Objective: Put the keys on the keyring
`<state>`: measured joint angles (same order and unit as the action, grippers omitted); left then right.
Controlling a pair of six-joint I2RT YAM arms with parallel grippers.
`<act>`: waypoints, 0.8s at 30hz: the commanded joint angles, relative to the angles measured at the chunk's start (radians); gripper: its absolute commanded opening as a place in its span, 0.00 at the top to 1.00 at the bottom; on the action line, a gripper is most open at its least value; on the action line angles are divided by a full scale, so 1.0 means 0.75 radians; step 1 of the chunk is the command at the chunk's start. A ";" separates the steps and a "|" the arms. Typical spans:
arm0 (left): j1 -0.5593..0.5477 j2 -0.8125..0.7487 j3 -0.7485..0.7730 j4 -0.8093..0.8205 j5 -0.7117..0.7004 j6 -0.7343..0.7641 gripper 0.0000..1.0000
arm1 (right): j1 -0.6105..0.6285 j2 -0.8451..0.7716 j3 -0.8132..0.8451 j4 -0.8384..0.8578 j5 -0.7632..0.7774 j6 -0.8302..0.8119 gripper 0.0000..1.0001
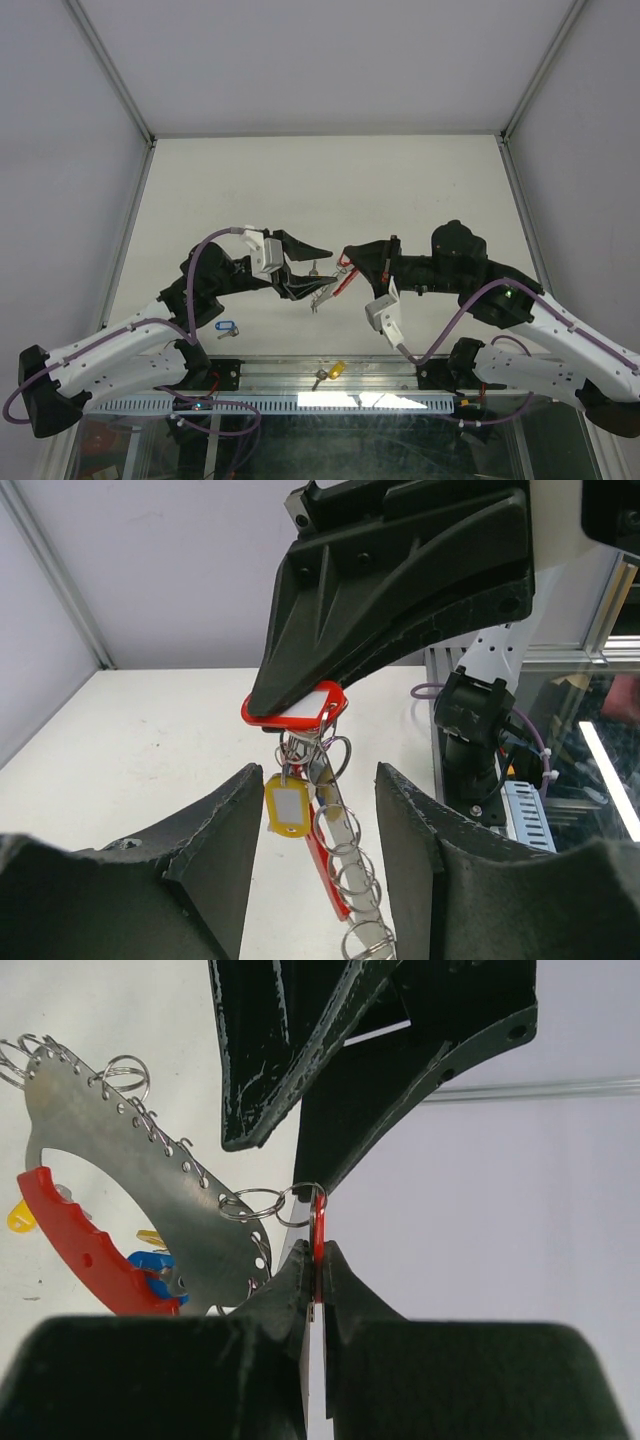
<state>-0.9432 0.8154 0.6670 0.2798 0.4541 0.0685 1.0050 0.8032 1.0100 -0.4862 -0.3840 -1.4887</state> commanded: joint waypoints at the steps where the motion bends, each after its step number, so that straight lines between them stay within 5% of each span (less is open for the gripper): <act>1: -0.009 0.022 0.067 0.065 0.042 0.017 0.52 | 0.004 -0.034 0.072 0.083 -0.069 -0.003 1.00; 24: -0.008 0.079 0.099 0.063 0.187 0.017 0.65 | 0.004 -0.026 0.069 0.097 -0.100 0.008 1.00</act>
<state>-0.9432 0.8658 0.6994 0.2848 0.5598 0.0689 1.0050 0.7921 1.0103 -0.4839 -0.4351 -1.4872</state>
